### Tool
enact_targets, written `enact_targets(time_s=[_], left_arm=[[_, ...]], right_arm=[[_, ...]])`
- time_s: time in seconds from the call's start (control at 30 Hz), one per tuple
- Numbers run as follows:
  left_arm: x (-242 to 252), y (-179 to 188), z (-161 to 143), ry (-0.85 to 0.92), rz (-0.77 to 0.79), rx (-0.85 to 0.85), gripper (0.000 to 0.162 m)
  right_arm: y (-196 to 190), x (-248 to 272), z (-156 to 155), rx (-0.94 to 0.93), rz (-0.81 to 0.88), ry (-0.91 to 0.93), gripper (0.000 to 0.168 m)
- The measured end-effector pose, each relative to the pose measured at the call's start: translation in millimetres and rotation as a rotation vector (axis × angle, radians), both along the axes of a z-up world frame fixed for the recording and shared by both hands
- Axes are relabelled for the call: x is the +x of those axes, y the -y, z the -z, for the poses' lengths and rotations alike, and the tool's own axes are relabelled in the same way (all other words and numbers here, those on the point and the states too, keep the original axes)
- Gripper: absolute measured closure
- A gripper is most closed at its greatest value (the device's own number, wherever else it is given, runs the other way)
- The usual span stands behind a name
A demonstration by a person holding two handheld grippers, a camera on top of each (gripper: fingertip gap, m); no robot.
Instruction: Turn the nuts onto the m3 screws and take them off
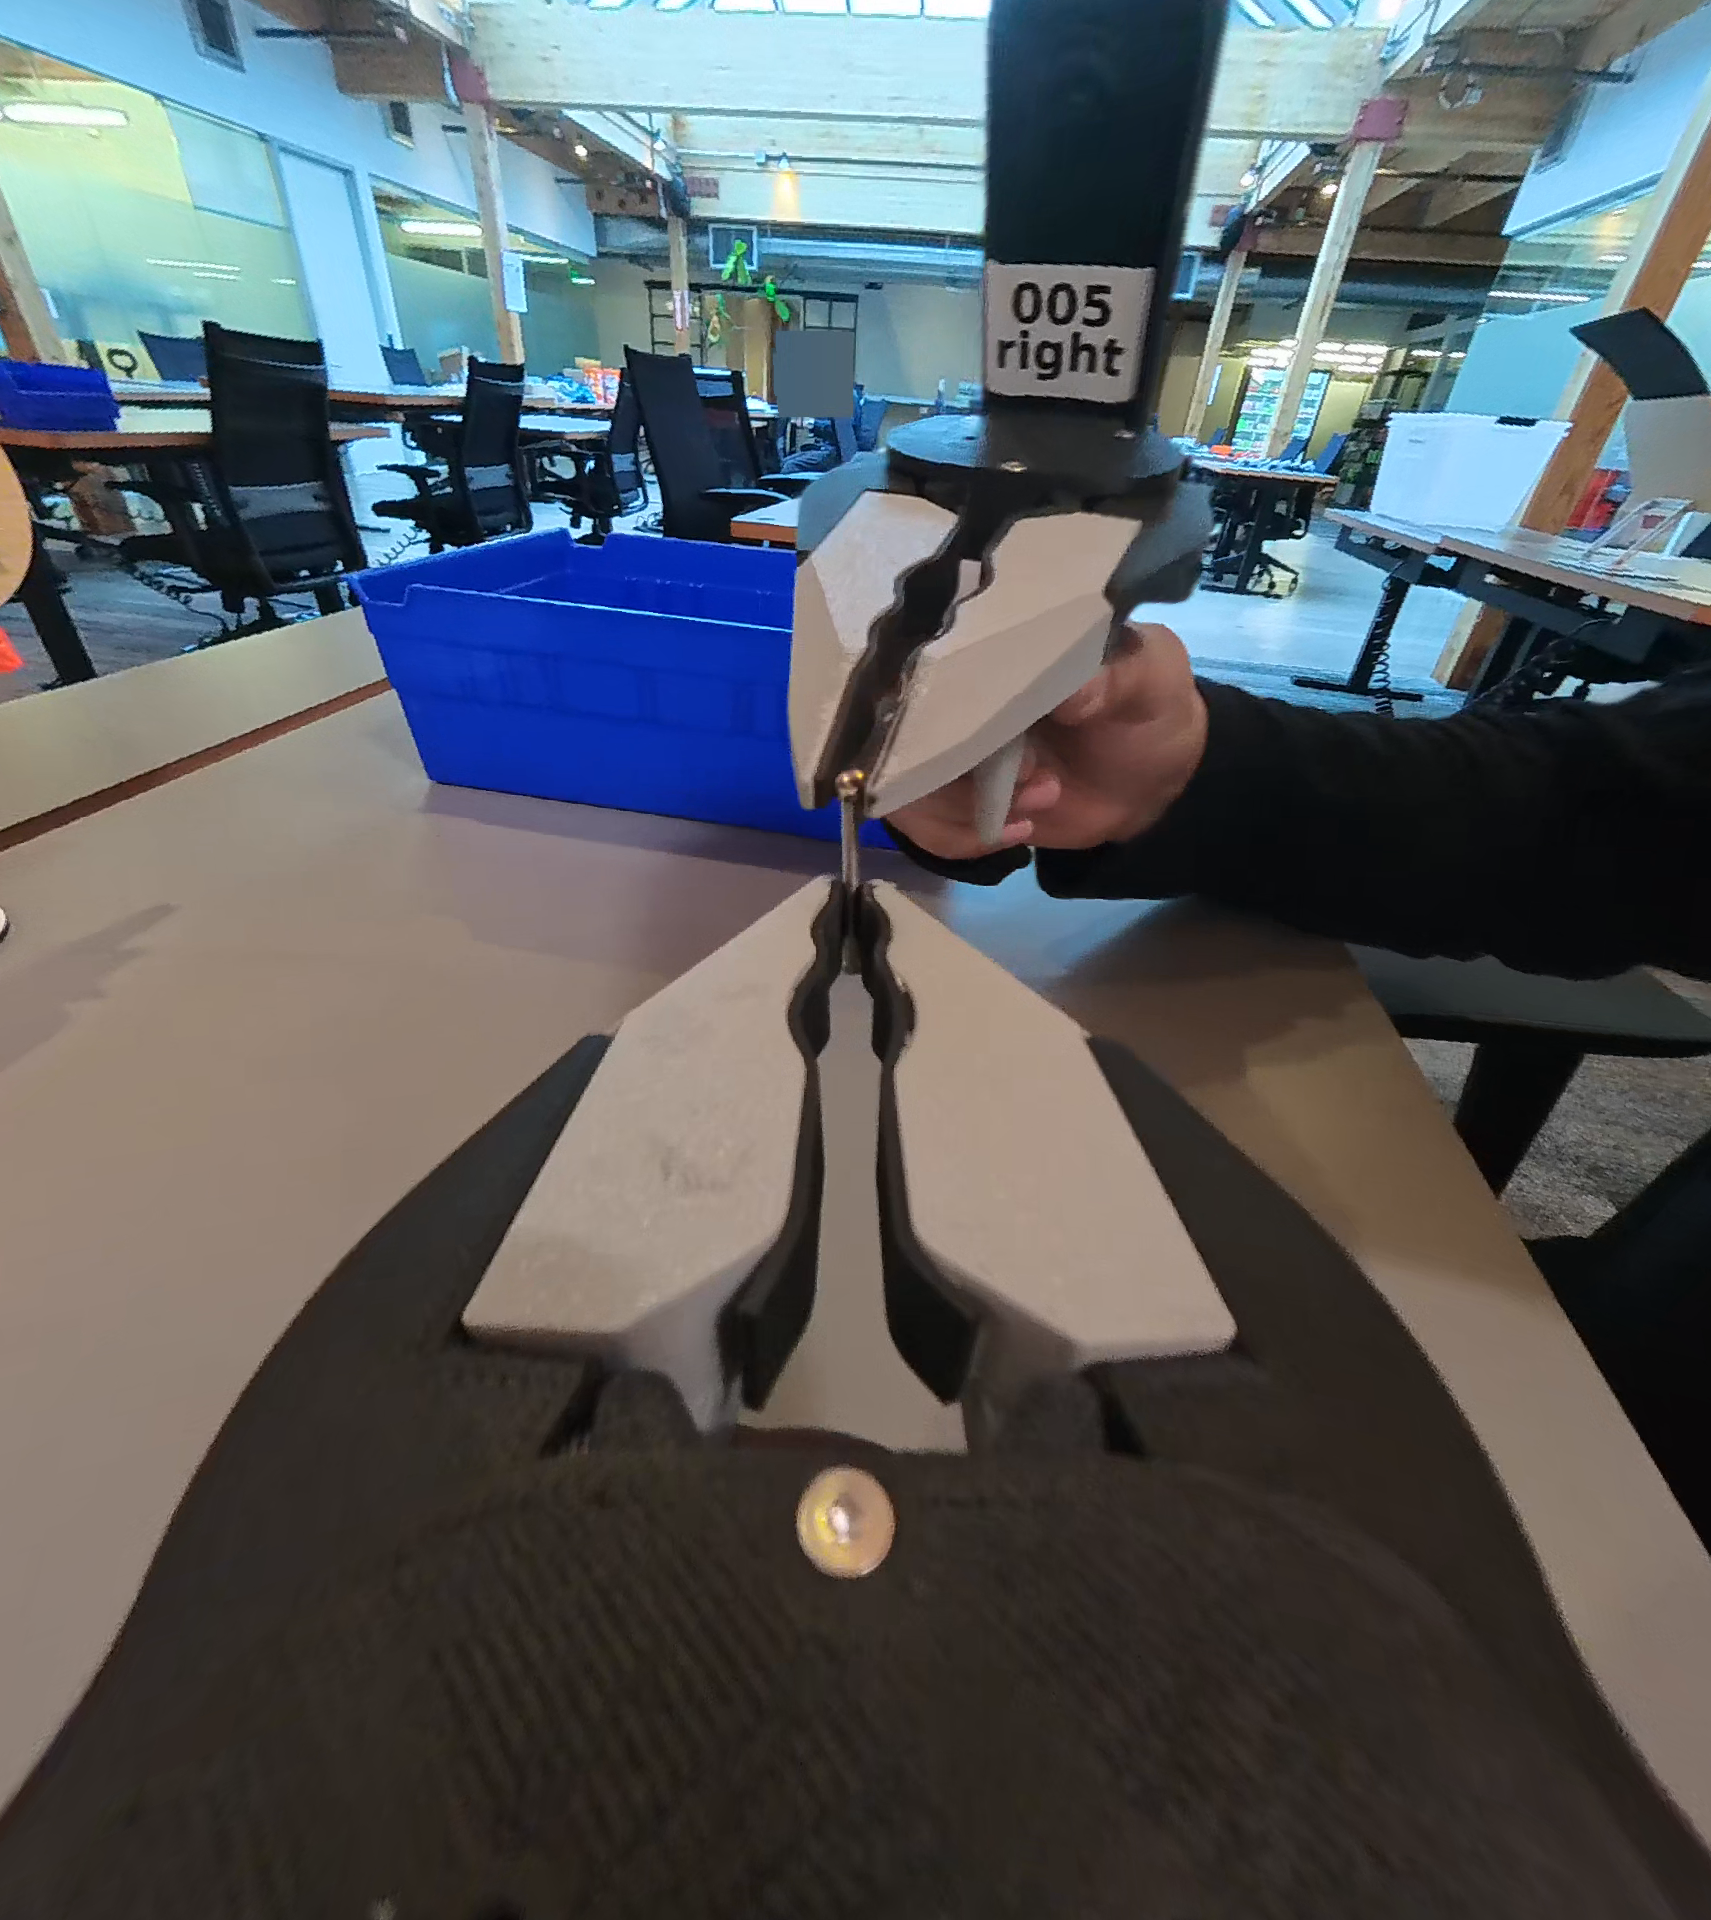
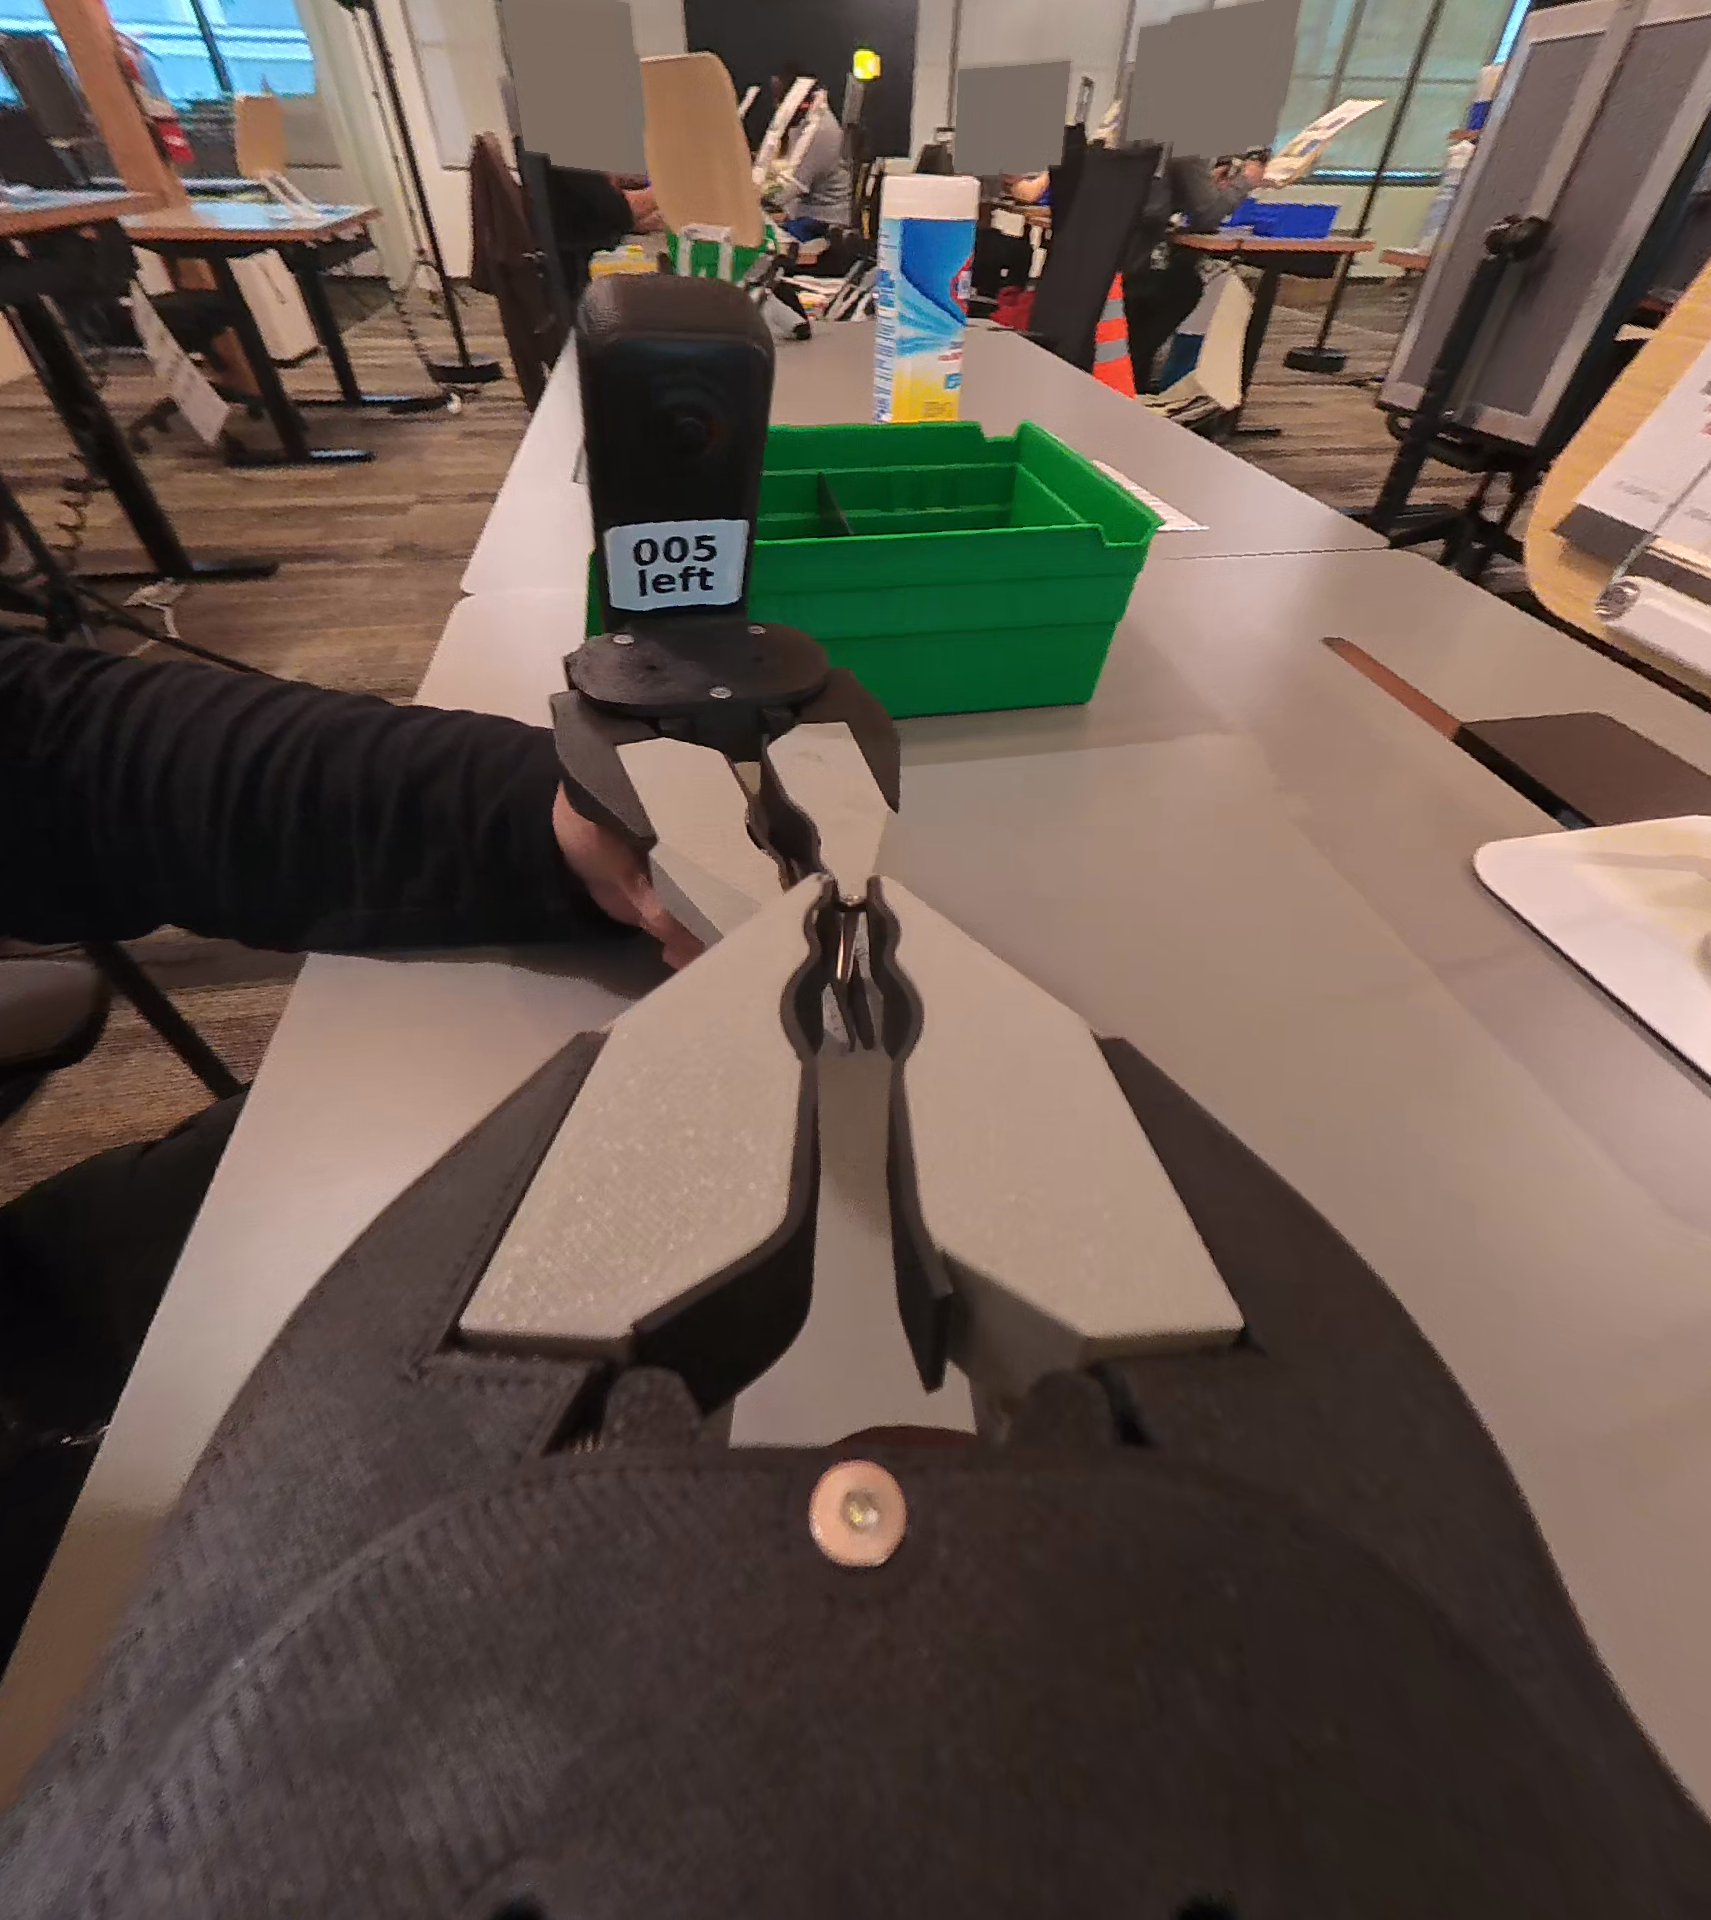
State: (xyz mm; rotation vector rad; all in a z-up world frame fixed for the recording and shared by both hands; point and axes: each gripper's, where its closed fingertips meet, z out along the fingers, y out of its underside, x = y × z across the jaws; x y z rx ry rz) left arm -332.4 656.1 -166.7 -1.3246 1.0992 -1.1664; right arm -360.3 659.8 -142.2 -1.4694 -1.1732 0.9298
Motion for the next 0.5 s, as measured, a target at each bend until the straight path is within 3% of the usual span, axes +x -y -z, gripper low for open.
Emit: enact_targets(time_s=[0.5], left_arm=[[3.4, -22.9, 8.8, -0.037, -0.178, -0.063, 0.162]], right_arm=[[-24.1, 5.1, 8.4, -0.041, 0.256, -0.047, 0.166]])
